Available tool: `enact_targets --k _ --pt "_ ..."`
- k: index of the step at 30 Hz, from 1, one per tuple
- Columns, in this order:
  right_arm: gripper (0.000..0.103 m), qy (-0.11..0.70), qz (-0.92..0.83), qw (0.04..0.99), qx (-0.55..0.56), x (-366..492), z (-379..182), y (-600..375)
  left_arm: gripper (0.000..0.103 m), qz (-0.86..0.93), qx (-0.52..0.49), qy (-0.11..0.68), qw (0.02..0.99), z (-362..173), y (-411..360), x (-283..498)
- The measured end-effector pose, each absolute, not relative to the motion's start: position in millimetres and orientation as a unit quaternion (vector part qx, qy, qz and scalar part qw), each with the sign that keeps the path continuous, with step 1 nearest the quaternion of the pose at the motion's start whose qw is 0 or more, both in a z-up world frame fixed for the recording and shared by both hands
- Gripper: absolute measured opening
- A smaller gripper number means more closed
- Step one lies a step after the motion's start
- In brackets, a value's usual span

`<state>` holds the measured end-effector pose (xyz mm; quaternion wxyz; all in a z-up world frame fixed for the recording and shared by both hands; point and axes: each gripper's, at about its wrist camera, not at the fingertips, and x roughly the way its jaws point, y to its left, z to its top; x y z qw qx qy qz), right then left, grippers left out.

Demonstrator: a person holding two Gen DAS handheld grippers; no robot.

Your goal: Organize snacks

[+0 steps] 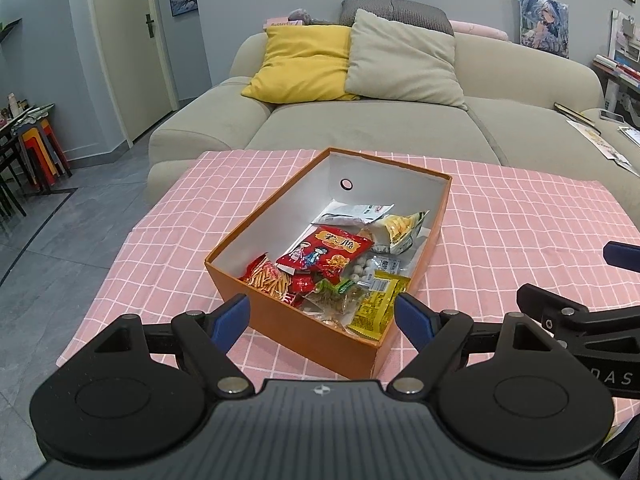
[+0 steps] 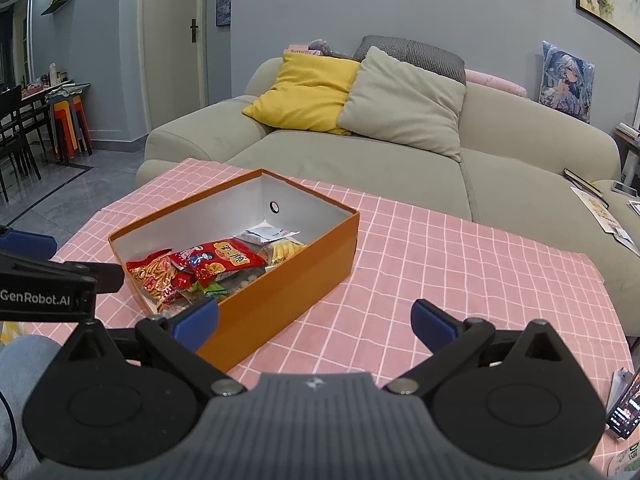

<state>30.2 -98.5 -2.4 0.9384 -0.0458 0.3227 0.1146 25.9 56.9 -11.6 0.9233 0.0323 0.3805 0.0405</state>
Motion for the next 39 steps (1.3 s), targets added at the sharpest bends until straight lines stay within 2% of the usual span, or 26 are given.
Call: enact_targets --k 39 --pt "0.099 0.325 0.122 0.936 -0.047 30.3 -4.5 -97.3 0.096 0.043 0.031 0.384 0.922 -10.3 60.4 24.7"
